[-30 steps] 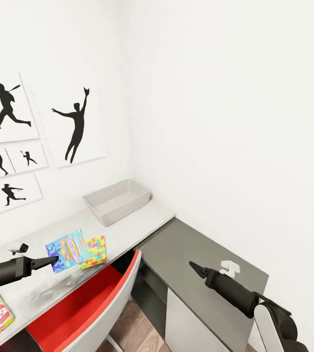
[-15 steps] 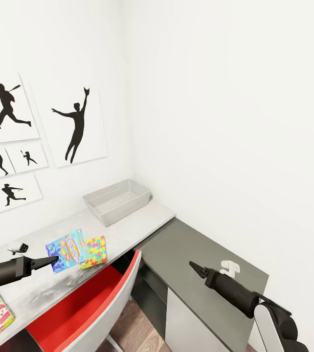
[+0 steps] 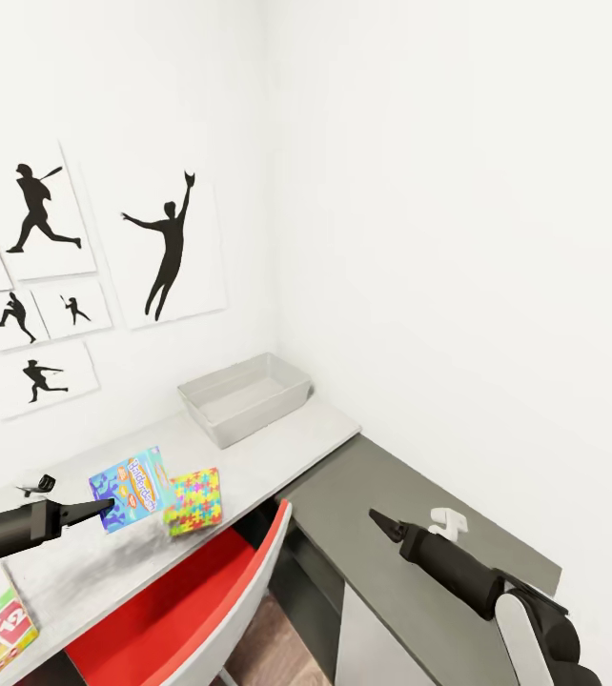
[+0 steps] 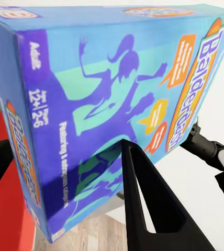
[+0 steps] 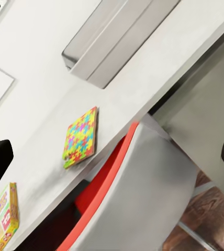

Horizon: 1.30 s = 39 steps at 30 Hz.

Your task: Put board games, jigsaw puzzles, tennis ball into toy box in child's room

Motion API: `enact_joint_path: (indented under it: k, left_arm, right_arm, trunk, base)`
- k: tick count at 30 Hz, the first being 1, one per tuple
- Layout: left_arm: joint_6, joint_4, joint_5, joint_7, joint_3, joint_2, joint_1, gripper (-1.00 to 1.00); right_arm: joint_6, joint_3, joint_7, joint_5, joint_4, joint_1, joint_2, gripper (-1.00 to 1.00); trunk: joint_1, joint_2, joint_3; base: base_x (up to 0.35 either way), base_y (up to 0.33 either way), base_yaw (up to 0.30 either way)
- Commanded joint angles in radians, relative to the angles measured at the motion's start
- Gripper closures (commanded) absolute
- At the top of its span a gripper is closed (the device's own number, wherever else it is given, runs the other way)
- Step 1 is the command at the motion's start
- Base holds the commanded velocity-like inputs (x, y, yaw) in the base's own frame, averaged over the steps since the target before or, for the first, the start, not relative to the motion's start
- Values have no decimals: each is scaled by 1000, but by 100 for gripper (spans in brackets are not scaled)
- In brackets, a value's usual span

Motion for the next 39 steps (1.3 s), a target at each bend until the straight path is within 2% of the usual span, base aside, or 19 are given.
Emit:
enact_joint_path:
  k: [1, 8, 21, 39]
  left_arm:
    - [9, 0, 1, -5, 0, 0, -1, 100]
    - [8, 0, 1, -5, 0, 1, -1, 100]
    - [8, 0, 1, -5, 0, 1, -1, 100]
    - [8, 0, 1, -5, 0, 1, -1, 100]
  right_arm:
    - [8, -3, 3, -3, -1, -1, 1, -100]
    - [9, -3, 4, -3, -1, -1, 0, -100]
    - [9, -3, 4, -3, -1, -1, 0, -100]
    - [9, -3, 5, -3, -1, -1, 0, -100]
  trunk:
    - [1, -2, -2]
    - [1, -2, 5]
    - [1, -2, 20]
    - [1, -2, 31]
  base:
    - [221, 7, -65]
    - [257, 48, -155]
    - [78, 34, -192]
    - [133, 40, -94]
